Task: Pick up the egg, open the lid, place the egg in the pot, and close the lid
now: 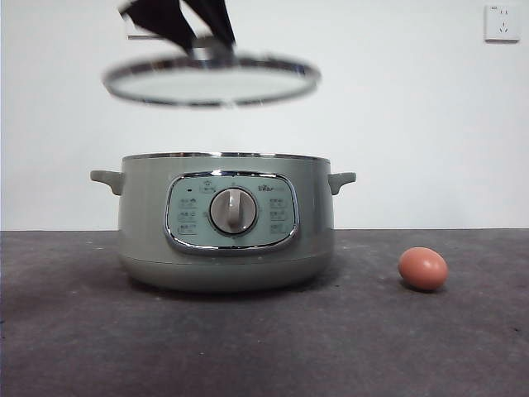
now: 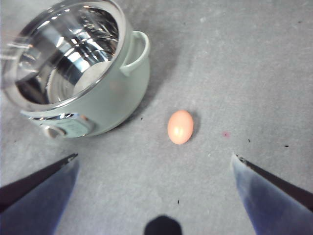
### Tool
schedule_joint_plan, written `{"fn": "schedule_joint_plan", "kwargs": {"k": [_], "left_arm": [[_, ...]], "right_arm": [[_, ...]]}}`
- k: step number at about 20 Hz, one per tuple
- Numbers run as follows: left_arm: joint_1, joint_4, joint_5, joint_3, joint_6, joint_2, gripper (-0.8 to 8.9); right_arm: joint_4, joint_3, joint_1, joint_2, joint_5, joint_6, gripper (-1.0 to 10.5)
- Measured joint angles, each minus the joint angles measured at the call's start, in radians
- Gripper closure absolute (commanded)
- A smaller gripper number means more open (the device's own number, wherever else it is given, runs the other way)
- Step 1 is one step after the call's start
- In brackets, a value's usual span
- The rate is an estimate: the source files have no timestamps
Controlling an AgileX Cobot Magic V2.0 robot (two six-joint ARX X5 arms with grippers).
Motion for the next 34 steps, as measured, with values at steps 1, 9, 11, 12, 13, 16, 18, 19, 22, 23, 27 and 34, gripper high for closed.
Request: {"fn": "schedule_joint_plan", "kwargs": {"k": [1,9,11,12,13,16,18,19,22,23,27,34], "left_arm": [[0.015,-0.018,0.004,0.0,0.0,-0.048,8.22],[0.142,-0.2,-0.002,0.009,0.002,-0.368,8.21],[0.155,-0.227,0.0,-0.003,0.002,-0.426,8.21],[0.159,-0.227,-0.002,-0.027,0.002,-0.462,8.21],[0.161,-0.228,-0.006,-0.068,0.002,-0.506,8.21],[0.161,-0.221,-0.006,-0.232,-0.002,-0.632,8.21],[0.161,-0.222,-0.011,-0.354,-0.014,-0.713,8.21],[0.161,-0.225,-0.026,-0.407,-0.019,-0.752,8.21],[0.161,-0.247,-0.064,-0.49,-0.04,-0.864,8.21],[0.161,-0.253,-0.064,-0.49,-0.05,-0.901,8.21],[0.161,-0.29,-0.084,-0.486,-0.072,-1.023,8.21],[0.161,-0.357,-0.102,-0.483,-0.082,-1.042,8.21]], "right_arm": [[0.013,0.001,0.001,0.031,0.0,0.003,3.5],[0.132,0.001,0.154,0.323,0.13,0.016,3.5],[0.171,0.001,0.194,0.409,0.169,0.027,3.5],[0.194,0.001,0.212,0.448,0.177,0.031,3.5],[0.212,0.001,0.229,0.486,0.188,0.036,3.5],[0.274,0.001,0.281,0.575,0.254,0.056,3.5],[0.306,0.001,0.307,0.629,0.298,0.063,3.5],[0.322,0.001,0.317,0.654,0.319,0.07,3.5],[0.372,0.002,0.327,0.718,0.347,0.099,3.5],[0.386,0.002,0.327,0.733,0.349,0.107,3.6],[0.425,0.002,0.327,0.781,0.353,0.13,4.6],[0.429,0.002,0.326,0.834,0.363,0.145,7.1]]}}
